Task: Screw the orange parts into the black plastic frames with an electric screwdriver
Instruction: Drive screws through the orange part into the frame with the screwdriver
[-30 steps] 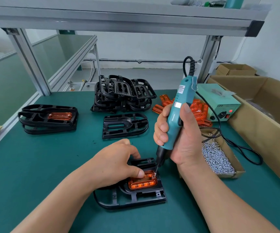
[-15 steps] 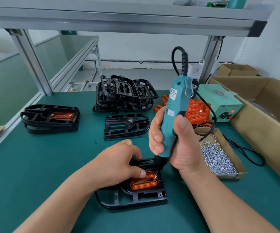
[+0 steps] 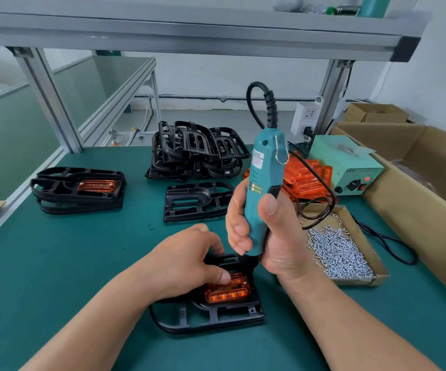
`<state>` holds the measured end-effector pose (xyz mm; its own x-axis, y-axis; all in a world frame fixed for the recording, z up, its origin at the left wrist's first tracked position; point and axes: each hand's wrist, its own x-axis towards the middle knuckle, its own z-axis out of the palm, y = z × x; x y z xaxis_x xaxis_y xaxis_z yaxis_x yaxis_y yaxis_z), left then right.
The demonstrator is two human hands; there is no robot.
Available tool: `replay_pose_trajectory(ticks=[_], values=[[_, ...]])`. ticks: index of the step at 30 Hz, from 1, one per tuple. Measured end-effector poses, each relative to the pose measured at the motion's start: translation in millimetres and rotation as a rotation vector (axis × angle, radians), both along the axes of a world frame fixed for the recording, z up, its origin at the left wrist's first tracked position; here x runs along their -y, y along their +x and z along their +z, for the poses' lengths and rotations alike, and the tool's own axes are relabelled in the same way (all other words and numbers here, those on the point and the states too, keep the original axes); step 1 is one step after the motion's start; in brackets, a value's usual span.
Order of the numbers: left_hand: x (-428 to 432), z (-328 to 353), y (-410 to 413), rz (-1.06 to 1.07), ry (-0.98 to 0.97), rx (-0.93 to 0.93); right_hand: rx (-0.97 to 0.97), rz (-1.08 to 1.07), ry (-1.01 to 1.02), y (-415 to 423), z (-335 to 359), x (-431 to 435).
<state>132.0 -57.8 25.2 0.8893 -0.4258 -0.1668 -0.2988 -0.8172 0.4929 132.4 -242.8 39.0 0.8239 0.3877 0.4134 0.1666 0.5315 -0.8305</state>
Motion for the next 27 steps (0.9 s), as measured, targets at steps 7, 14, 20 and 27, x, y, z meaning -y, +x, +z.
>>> replay_pose_trajectory(ticks=[7,14,20,27], values=[[1,2,-1,-0.001,-0.039,-0.022,0.022,0.038,-0.043,-3,-1,-6],[4,7,-1,-0.013,0.036,-0.009,-0.027,0.028,0.047,0,3,1],[4,6,-1,-0.030,0.068,0.014,0.038,-0.070,0.031,0,6,-3],[-9,3,6,-0.023,-0.166,-0.034,-0.082,-0.265,0.232,15,6,12]])
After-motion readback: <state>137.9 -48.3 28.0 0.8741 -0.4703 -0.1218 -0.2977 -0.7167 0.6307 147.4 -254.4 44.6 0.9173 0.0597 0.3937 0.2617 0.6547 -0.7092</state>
